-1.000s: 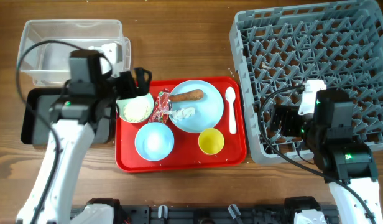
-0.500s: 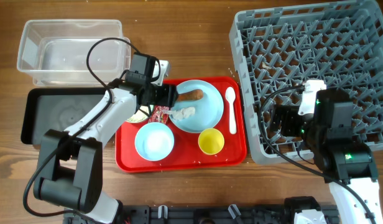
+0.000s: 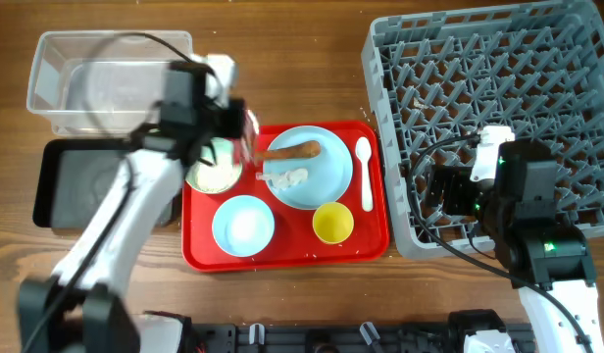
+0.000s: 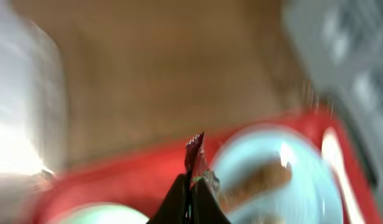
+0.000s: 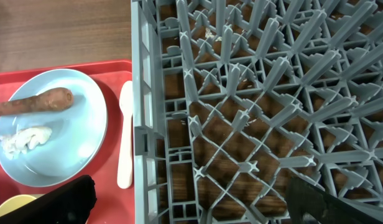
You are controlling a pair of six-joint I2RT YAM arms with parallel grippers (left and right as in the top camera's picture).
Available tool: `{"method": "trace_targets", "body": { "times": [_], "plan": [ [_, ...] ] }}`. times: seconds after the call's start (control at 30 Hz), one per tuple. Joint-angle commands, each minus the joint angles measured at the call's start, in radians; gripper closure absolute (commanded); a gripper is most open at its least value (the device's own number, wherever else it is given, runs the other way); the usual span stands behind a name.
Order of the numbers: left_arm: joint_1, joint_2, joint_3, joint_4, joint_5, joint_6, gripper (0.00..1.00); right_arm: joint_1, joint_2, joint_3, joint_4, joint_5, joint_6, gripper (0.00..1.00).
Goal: Sort waste into correct bins and load items into the dishwasher rack
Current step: 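Carry the red wrapper with the left gripper into the clear bin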
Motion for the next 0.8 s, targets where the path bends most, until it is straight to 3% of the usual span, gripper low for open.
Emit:
{"method": "trace_targets", "body": {
  "times": [0.0, 0.07, 0.27, 0.3, 0.33, 0.4, 0.5, 0.63, 0.77],
  "plan": [
    [0.109, -0.086, 0.032, 0.101, -0.111, 0.005, 0.96, -0.004, 0.0, 0.023, 0.002, -0.008, 0.003, 0.0],
    [0.19, -0.067, 0.032, 0.227, -0.172, 0.005, 0.96, -0.004, 0.0, 0.023, 0.002, -0.008, 0.004, 0.0],
    [0.299, 0.065, 0.032, 0.374, -0.275, 0.005, 0.96, -0.004, 0.0, 0.023, 0.002, -0.008, 0.004, 0.0],
    [0.316, 0.108, 0.032, 0.414, -0.282, 0.005, 0.92, -0.004, 0.0, 0.023, 0.002, -0.008, 0.003, 0.0],
    [0.322, 0.13, 0.032, 0.432, -0.282, 0.005, 0.81, -0.004, 0.0, 0.023, 0.002, -0.008, 0.003, 0.0],
    [0.326, 0.169, 0.032, 0.465, -0.282, 0.005, 0.45, -0.004, 0.0, 0.023, 0.002, -0.008, 0.003, 0.0],
    [0.326, 0.162, 0.032, 0.467, -0.282, 0.005, 0.32, -0.004, 0.0, 0.023, 0.002, -0.008, 0.003, 0.0],
    [0.283, 0.063, 0.032, 0.372, -0.201, 0.005, 0.34, -0.004, 0.0, 0.023, 0.002, -0.008, 0.003, 0.0],
    [0.122, -0.037, 0.032, 0.085, 0.013, 0.004, 0.37, -0.004, 0.0, 0.023, 0.002, -0.008, 0.004, 0.0]
  ]
}}
